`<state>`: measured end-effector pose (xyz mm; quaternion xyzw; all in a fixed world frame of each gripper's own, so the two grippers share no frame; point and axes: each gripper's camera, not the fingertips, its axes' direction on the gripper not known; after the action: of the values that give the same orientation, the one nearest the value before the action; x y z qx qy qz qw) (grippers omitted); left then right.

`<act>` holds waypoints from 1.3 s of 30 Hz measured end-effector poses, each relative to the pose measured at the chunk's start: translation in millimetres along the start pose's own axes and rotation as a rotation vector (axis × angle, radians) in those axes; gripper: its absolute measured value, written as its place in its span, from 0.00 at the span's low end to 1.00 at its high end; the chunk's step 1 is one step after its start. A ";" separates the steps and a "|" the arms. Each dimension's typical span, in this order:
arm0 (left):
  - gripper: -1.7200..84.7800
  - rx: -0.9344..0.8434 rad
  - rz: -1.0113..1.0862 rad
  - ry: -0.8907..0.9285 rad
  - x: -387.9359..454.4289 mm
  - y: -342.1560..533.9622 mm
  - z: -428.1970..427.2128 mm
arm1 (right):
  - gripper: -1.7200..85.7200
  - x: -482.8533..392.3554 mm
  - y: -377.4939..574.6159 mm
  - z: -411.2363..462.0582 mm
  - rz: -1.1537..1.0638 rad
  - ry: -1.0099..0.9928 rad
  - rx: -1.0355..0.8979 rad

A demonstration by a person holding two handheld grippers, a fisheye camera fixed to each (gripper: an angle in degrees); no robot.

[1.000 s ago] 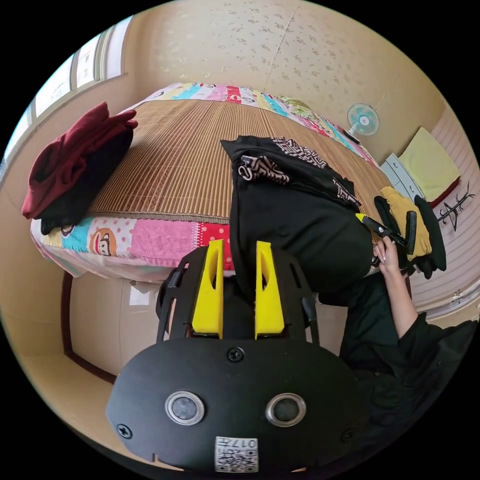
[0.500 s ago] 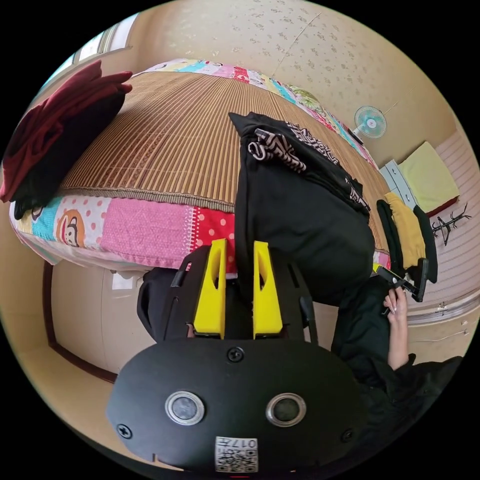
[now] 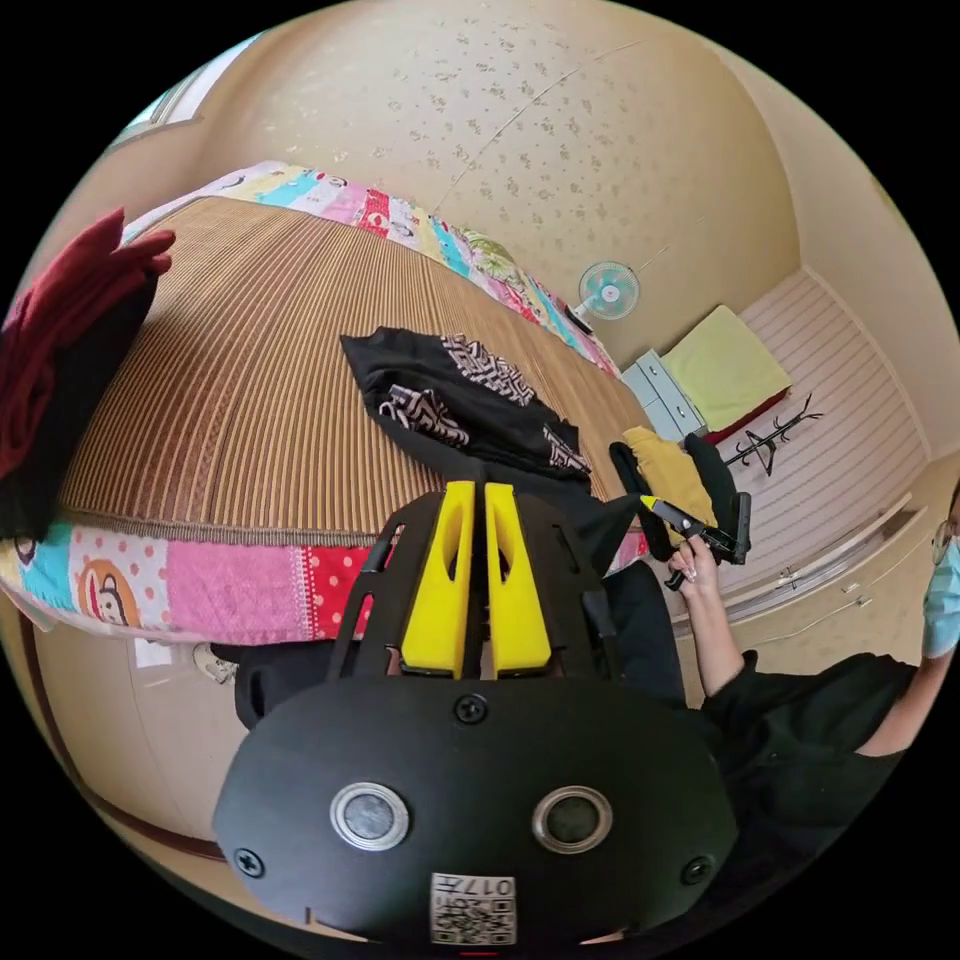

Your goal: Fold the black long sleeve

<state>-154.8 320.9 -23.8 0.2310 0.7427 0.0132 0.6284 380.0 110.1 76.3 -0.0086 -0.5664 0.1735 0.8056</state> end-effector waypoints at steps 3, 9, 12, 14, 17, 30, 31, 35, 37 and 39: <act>0.05 0.056 0.009 -0.010 -2.5 -52.8 -24.4 | 0.04 -18.1 -46.2 -26.2 -0.044 0.031 0.141; 0.16 -0.018 -0.053 -0.079 -55.1 -91.4 -33.9 | 0.10 -8.9 -92.0 -30.6 0.024 0.091 0.128; 0.17 0.029 -0.047 -0.082 -74.1 -48.8 -47.7 | 0.11 2.4 -55.3 -26.4 -0.012 0.075 0.103; 0.17 0.040 -0.053 -0.108 -90.7 -12.9 -48.3 | 0.11 20.0 -22.6 -5.2 -0.024 0.060 0.024; 0.17 0.019 -0.099 -0.092 -117.5 10.3 -40.8 | 0.12 46.3 7.8 23.6 0.037 -0.047 -0.068; 0.06 -0.121 -0.115 -0.143 -130.8 32.9 -43.8 | 0.09 32.4 37.9 37.9 0.024 0.074 -0.132; 0.05 -0.120 -0.109 -0.080 -135.1 37.4 -49.5 | 0.07 32.4 38.1 37.2 0.016 0.089 -0.152; 0.04 0.060 -0.046 0.384 -150.8 68.0 -100.2 | 0.05 37.3 42.3 -3.0 0.022 -0.056 -0.148; 0.03 0.169 0.006 0.528 -150.3 81.5 -136.6 | 0.04 42.6 50.0 -45.0 0.016 -0.183 -0.039; 0.02 0.228 0.070 0.623 -146.8 91.8 -170.9 | 0.04 55.4 58.1 -86.5 0.019 -0.368 0.051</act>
<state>-270.2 396.4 176.6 0.3099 0.8875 0.0218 0.3404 460.0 196.6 83.5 0.0385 -0.6996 0.1941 0.6866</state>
